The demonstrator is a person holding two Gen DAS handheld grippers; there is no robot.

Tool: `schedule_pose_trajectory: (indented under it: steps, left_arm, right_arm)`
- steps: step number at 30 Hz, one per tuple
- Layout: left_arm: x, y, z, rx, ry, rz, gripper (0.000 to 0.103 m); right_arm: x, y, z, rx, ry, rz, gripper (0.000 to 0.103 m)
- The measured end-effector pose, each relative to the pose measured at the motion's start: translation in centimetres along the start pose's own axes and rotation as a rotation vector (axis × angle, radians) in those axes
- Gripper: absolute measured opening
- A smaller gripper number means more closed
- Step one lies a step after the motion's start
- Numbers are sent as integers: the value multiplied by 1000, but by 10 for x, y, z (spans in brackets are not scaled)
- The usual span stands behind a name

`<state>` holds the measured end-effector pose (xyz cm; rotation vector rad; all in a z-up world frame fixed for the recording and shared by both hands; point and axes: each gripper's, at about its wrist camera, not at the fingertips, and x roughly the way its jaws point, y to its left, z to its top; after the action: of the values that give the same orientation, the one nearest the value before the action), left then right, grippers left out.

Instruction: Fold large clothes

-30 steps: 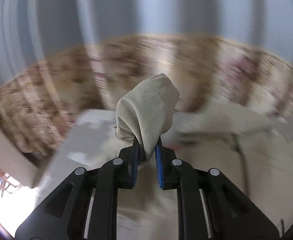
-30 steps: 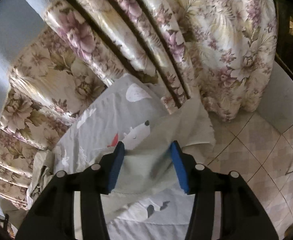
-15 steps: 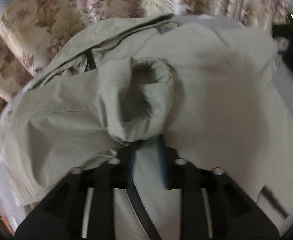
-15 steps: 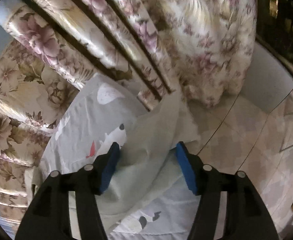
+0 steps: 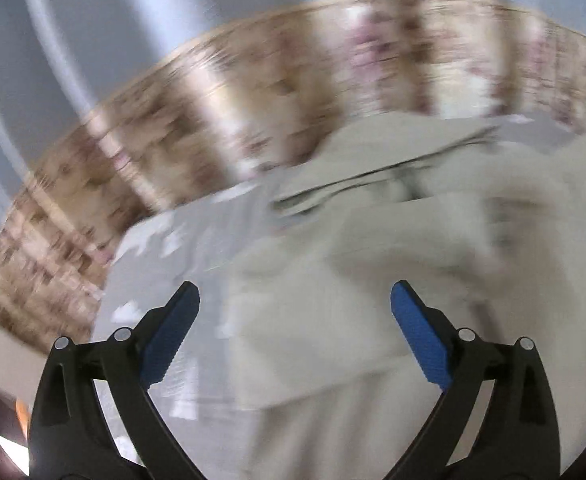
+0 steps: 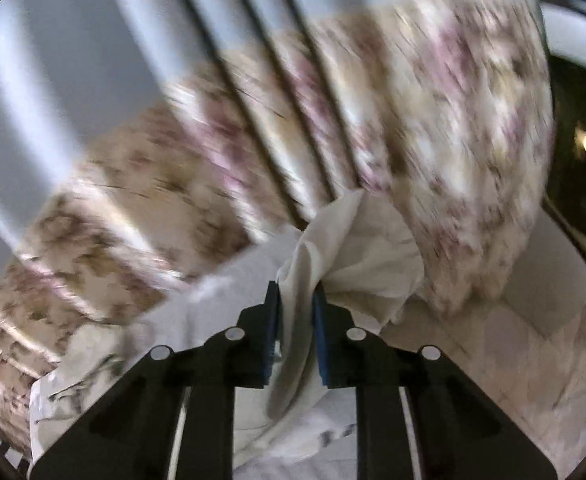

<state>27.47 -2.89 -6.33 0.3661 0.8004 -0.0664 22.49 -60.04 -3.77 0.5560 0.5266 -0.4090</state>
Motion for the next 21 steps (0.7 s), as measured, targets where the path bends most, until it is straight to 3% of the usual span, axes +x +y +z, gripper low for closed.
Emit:
schedule_pose_trajectory:
  steps: [3,6,9,12,15,17,19,20,21]
  left_arm:
    - [34,31,-14,-75,77,29,96]
    - [62,37,-33,-110,143,3,96]
    - [75,30,-44,-140,180,-77,96]
    - [78,19,-40,-131,177,-105,96]
    - [61,15,-36,-111,133,-96,96]
    - [48,22,-34,-118,88,-92,96]
    - [33,34,-33,-139,58,-82,96]
    - [24,43,-35,-151,43,-75,96]
    - [21,49,-35,-154,36,-68,96]
  right_arm:
    - [-34,44,3,-107,-54,49,17]
    - [-62,91,-2,-221,-80,107,17]
    - [-79,142,-14,-338,-56,211,16]
    - [-90,205,-39,-487,-5,321,16]
    - [-90,269,-83,-621,119,490,16]
    - [-79,308,-131,-732,278,588,16]
    - [-64,330,-184,-843,405,585,17]
    - [-58,334,-203,-896,437,559,25]
    - [-52,335,-223,-951,476,528,40]
